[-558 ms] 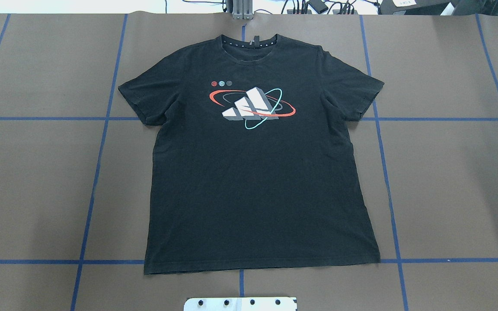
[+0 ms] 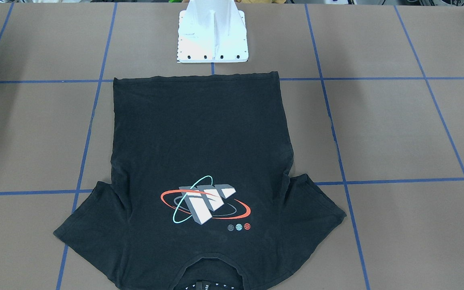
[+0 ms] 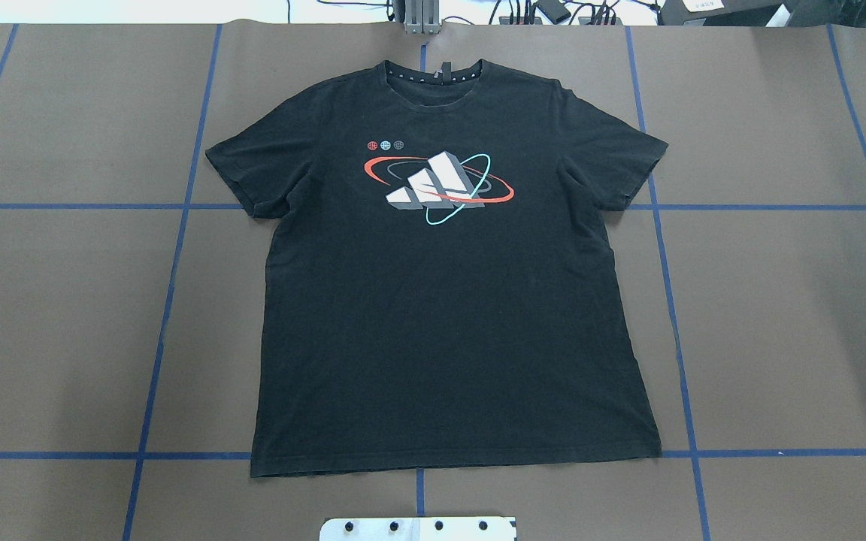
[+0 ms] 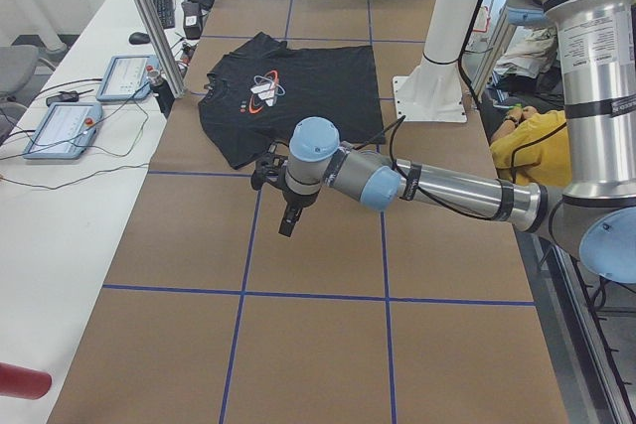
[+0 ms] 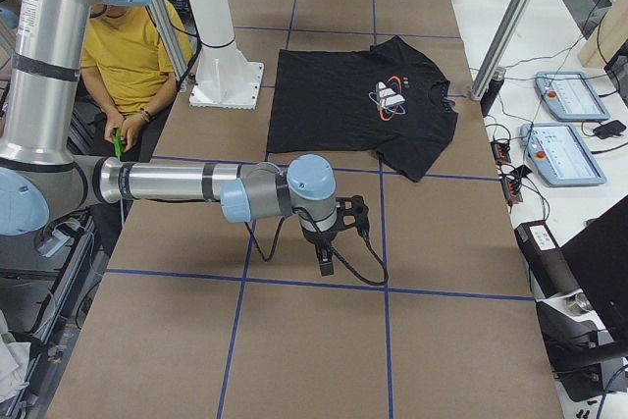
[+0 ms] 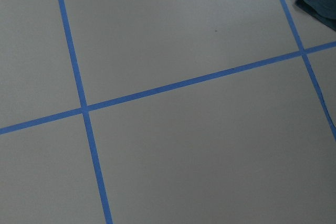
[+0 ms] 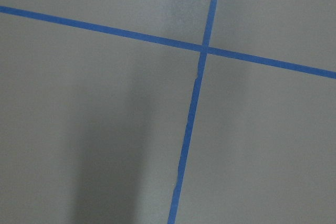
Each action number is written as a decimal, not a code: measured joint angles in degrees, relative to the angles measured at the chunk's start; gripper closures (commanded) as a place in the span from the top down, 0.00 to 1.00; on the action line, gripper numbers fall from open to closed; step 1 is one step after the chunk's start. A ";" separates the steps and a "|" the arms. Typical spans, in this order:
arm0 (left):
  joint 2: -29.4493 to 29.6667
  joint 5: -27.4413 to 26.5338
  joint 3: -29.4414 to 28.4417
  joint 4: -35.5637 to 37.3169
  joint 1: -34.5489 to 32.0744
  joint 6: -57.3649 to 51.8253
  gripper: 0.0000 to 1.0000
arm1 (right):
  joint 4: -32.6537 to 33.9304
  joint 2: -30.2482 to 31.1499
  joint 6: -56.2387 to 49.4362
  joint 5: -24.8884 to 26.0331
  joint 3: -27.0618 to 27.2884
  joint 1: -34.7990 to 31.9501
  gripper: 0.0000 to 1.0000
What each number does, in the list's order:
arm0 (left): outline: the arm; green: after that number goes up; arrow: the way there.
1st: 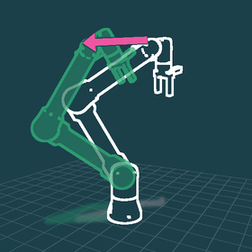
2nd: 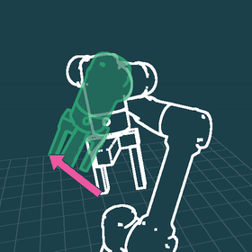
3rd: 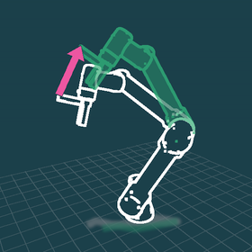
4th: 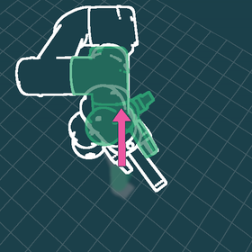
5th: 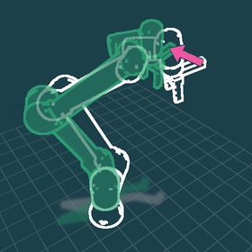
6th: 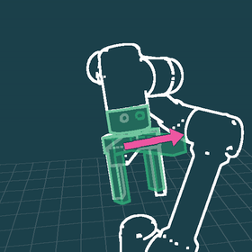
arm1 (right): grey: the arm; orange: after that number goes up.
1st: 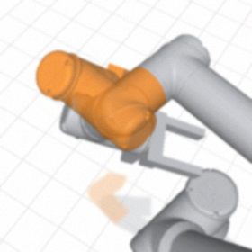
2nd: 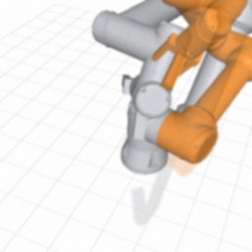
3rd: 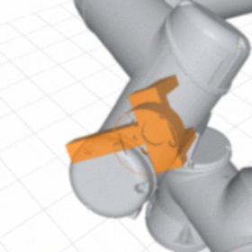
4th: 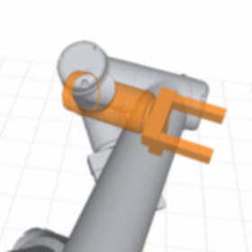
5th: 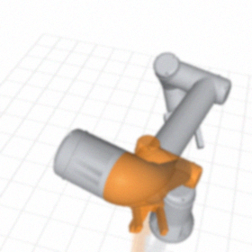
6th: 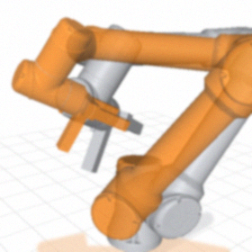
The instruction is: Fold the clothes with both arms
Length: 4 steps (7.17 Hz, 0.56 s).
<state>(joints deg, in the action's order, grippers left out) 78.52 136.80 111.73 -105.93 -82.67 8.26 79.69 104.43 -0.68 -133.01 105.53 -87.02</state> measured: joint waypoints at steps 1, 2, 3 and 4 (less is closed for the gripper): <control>-0.18 0.09 0.00 -0.09 -0.01 0.00 0.99 | -0.06 0.03 -0.09 -0.32 -0.11 0.01 1.00; -0.25 0.20 0.01 -0.18 0.02 -0.02 0.99 | -0.13 0.19 -0.20 -0.38 -0.21 0.00 1.00; -0.24 0.28 0.11 -0.34 0.04 -0.02 0.99 | -0.25 0.28 -0.13 -0.57 -0.25 -0.02 1.00; -0.20 0.41 0.15 -0.54 0.05 0.03 0.99 | -0.37 0.15 -0.02 -1.35 -0.29 0.15 1.00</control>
<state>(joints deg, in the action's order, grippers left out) 78.31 137.21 111.88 -106.47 -82.62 8.30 79.31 104.58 -0.69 -134.36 105.24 -86.87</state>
